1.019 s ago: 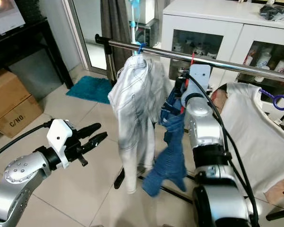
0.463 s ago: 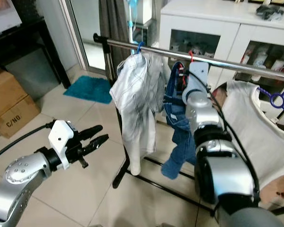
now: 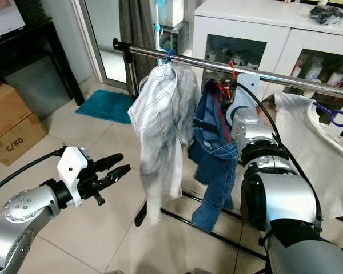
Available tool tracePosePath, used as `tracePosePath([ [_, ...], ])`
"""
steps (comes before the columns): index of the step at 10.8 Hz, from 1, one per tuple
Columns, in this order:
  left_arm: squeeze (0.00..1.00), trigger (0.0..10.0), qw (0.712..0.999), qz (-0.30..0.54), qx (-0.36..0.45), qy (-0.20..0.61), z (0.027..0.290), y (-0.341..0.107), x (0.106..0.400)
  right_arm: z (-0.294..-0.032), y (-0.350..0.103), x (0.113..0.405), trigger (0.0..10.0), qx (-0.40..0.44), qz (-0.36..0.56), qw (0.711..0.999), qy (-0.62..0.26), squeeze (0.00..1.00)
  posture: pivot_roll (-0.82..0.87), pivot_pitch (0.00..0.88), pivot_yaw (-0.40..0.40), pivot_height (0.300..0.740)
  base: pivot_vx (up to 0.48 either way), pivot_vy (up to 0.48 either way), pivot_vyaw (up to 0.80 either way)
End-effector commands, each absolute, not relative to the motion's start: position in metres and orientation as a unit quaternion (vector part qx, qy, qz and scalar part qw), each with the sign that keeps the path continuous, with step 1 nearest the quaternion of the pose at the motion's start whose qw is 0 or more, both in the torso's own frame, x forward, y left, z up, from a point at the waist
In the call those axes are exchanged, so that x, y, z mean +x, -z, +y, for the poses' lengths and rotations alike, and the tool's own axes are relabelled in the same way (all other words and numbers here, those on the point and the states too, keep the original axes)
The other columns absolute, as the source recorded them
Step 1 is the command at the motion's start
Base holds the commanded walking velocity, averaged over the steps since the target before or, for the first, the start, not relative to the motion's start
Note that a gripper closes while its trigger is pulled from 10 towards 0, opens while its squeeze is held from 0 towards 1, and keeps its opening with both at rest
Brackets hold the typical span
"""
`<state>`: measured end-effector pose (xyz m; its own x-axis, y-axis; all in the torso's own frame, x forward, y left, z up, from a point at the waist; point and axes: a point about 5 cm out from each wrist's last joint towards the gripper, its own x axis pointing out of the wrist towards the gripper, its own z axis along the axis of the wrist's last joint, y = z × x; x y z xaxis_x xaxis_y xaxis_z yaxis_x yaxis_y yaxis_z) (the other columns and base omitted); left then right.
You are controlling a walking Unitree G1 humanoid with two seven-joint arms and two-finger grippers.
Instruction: Hang hanger
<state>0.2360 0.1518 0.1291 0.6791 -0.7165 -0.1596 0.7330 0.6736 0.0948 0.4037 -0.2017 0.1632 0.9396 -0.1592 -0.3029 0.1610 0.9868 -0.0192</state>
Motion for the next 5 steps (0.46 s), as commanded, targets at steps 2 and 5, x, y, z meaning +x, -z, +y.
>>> tracePosePath([
  [2, 0.00, 10.0, 0.909, 0.063, 0.080, 0.405, 0.1522, -0.1300, 0.2312, -0.2048, -0.1616, 0.4031, 0.0, 0.012, 0.163, 0.983, 0.086, 0.00, 0.01, 0.065, 0.028, 0.740, 0.000, 0.000, 0.00],
  [5, 0.00, 10.0, 0.909, 0.067, 0.080, 0.404, 0.1535, -0.1299, 0.2295, -0.2018, -0.1602, 0.4032, 0.0, 0.016, 0.168, 0.983, 0.074, 0.00, 0.01, 0.068, 0.022, 0.740, 0.000, 0.000, 0.00],
])
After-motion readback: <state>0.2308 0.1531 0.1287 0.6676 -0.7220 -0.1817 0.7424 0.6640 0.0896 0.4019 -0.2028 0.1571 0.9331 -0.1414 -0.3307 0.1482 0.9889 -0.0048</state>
